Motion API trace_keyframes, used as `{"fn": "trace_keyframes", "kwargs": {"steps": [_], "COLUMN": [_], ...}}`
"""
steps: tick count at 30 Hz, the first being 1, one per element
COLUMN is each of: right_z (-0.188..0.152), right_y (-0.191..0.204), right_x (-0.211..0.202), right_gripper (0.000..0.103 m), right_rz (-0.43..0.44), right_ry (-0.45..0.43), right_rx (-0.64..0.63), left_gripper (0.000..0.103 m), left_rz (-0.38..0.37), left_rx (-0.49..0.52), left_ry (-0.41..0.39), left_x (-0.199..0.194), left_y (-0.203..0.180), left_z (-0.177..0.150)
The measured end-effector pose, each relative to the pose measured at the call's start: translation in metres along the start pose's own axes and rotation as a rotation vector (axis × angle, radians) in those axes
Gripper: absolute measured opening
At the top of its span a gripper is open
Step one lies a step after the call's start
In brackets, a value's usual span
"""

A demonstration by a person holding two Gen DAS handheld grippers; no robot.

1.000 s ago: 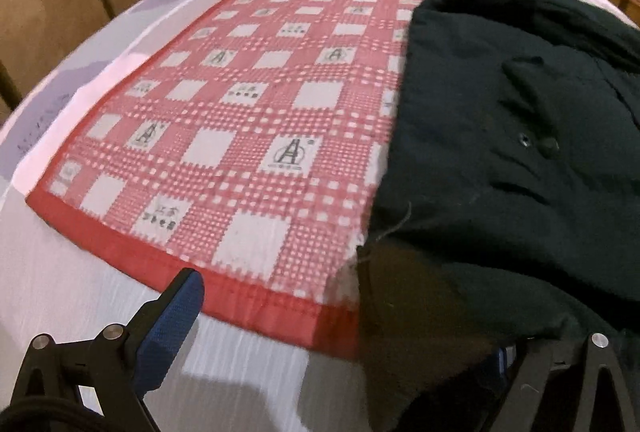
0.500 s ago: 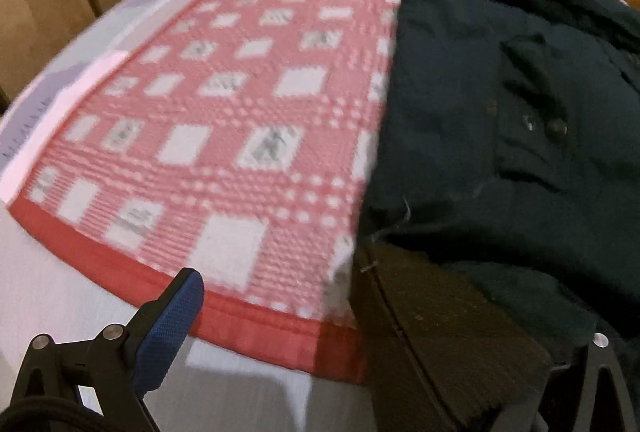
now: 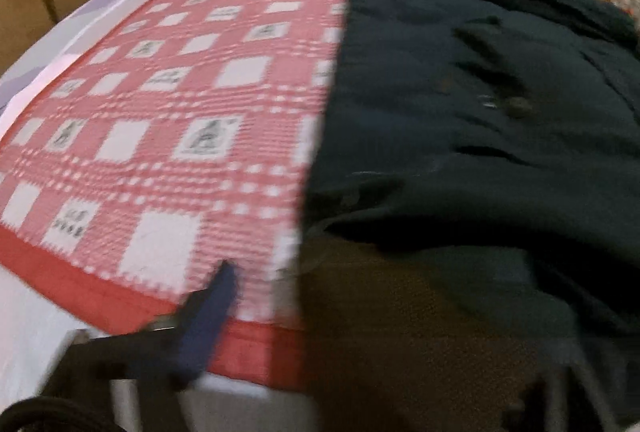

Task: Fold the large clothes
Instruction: 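Grasp the brown knit hem band with both tools, then lift the hem with both tools and fold it toward the collar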

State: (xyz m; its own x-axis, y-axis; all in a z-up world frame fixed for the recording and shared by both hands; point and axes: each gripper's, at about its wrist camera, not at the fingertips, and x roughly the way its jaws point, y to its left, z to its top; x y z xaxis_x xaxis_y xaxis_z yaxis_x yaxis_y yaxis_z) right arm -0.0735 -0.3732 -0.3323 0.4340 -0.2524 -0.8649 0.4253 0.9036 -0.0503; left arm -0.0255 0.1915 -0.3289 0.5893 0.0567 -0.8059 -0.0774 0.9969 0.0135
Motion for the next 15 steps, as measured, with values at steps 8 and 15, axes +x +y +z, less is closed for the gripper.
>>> {"fn": "trace_keyframes", "kwargs": {"steps": [8,15], "right_z": [0.003,0.006], "right_y": [0.008,-0.006], "right_x": [-0.023,-0.041], "right_gripper": [0.024,0.015], "right_rz": [0.059,0.126], "right_ry": [0.005,0.001], "right_rx": [-0.023,0.043], "left_gripper": [0.013,0.013], "left_rz": [-0.046,-0.074], "left_rx": [-0.059,-0.028], "left_ry": [0.029,0.005], "left_x": [-0.020,-0.043], "left_y": [0.022,0.022], "left_z": [-0.005,0.002]}}
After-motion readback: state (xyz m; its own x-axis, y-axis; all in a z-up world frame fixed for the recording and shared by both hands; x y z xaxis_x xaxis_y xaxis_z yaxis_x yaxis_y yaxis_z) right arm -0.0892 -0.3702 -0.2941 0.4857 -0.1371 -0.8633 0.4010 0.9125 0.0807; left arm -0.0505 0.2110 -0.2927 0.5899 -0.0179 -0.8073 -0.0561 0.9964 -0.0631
